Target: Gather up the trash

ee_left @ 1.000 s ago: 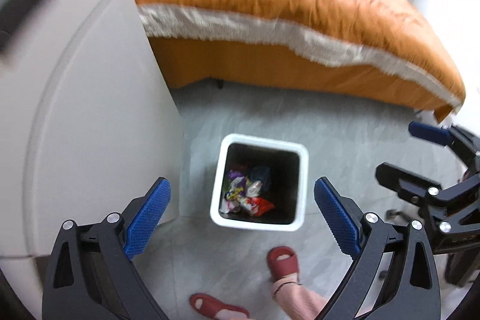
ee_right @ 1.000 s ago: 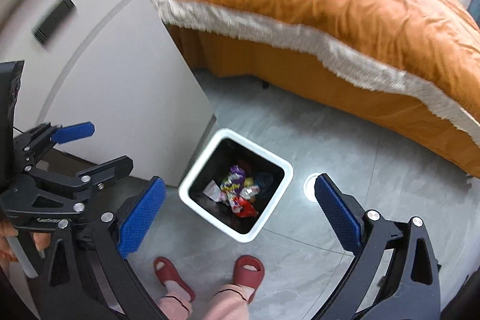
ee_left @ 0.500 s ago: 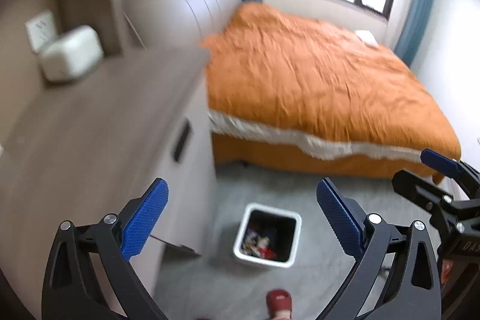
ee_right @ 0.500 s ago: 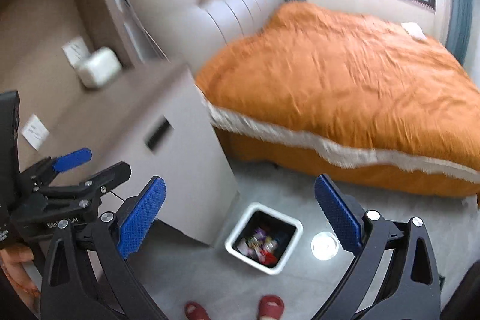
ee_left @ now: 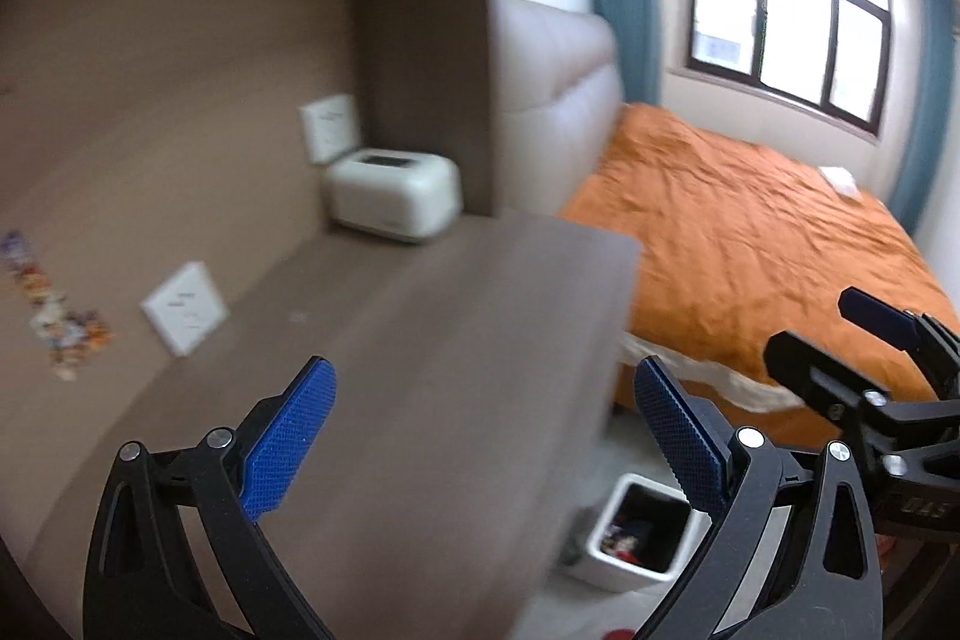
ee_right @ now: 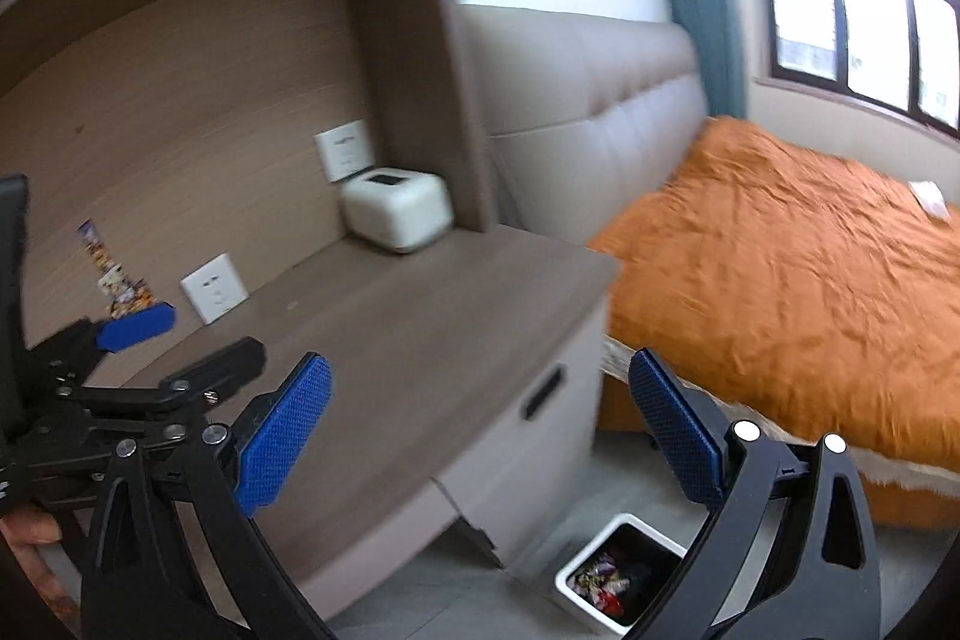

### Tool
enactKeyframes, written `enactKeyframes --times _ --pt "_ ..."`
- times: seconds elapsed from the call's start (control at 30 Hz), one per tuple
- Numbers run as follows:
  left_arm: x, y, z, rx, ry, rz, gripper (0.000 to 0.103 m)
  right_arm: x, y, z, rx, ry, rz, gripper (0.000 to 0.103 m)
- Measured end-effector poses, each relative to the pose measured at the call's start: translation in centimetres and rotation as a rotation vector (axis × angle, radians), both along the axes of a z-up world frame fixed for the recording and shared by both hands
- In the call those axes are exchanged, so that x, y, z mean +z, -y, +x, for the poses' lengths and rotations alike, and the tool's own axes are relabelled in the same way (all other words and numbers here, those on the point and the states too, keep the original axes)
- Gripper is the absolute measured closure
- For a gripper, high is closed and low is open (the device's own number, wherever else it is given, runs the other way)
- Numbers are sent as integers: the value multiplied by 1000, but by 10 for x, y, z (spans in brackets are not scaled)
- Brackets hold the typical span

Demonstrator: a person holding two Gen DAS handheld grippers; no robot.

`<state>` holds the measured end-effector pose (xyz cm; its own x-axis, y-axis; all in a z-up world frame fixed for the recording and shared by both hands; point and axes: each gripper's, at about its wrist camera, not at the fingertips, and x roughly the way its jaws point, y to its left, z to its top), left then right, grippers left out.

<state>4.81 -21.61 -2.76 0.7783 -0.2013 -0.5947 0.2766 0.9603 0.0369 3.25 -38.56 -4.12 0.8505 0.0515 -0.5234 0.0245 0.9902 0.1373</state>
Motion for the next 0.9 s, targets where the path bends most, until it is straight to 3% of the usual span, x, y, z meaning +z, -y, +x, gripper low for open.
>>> enactKeyframes --times 0.13,0.33,0.47,0.57,0.9 --pt "12 -46 4 105 13 5 5 11 -40 19 52 -16 -2 4" --pt "26 -102 7 220 38 -51 5 27 -98 31 115 19 -55 4" --pt "30 -127 8 243 44 -58 5 26 -129 39 102 10 -98 4" --pt "30 -143 11 256 47 -33 5 22 -139 48 94 -9 -56 4" --pt "23 -188 32 293 11 -101 5 36 -180 57 111 52 -102 4"
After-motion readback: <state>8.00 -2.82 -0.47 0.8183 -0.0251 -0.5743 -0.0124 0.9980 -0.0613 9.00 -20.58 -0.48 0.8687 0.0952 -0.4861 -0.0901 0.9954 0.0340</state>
